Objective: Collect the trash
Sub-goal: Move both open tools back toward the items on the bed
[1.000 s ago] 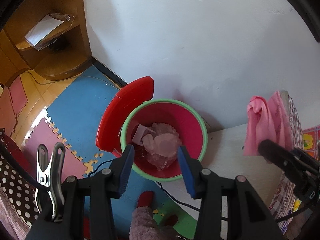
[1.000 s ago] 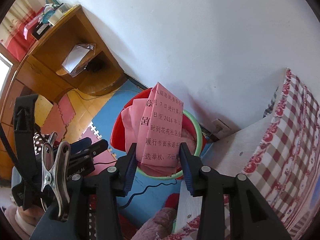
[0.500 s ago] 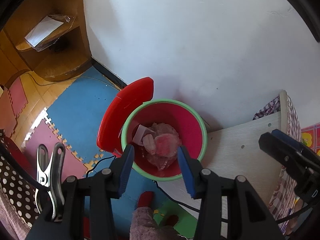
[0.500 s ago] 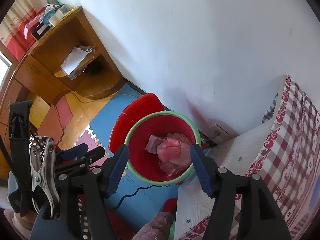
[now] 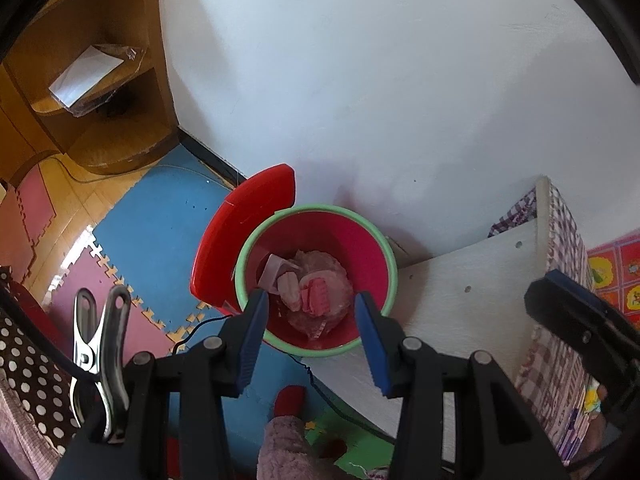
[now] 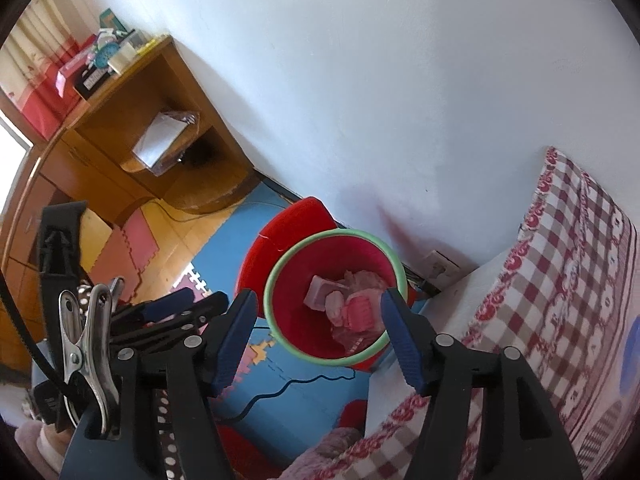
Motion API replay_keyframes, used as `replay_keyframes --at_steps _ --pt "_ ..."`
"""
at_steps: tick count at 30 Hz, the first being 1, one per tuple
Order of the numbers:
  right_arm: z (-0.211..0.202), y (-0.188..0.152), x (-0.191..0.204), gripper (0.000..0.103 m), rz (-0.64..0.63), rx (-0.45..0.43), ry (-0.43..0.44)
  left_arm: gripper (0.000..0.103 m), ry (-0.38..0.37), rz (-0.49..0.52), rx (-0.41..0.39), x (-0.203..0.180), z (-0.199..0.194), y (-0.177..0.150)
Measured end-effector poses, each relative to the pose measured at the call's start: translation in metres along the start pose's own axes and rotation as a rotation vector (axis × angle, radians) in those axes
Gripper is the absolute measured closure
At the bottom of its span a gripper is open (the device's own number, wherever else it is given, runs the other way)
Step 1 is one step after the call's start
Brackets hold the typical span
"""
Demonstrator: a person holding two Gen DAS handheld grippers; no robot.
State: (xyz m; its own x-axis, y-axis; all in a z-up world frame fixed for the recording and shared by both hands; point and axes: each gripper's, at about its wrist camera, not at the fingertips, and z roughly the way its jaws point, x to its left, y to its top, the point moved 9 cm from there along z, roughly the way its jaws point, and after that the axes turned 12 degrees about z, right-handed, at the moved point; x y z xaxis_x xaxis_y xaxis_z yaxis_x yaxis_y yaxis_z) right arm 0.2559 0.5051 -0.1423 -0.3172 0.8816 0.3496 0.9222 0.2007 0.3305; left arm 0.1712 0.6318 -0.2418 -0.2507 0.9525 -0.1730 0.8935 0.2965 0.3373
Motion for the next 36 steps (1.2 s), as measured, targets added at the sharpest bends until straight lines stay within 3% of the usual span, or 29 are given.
replay_keyframes --at_steps 12,25,36 --pt "-0.047 -0.034 0.001 0.038 0.023 -0.024 0.098 0.056 0.055 0.016 -0.061 -0.011 -0.051 -0.009" --pt "-0.125 -0.071 -0.012 0.038 0.02 -0.104 0.195 0.056 0.114 0.029 -0.114 -0.042 -0.11 -0.05" --pt "-0.182 -0.108 -0.041 0.038 0.038 -0.169 0.22 0.056 0.099 0.109 -0.174 -0.1 -0.156 -0.073"
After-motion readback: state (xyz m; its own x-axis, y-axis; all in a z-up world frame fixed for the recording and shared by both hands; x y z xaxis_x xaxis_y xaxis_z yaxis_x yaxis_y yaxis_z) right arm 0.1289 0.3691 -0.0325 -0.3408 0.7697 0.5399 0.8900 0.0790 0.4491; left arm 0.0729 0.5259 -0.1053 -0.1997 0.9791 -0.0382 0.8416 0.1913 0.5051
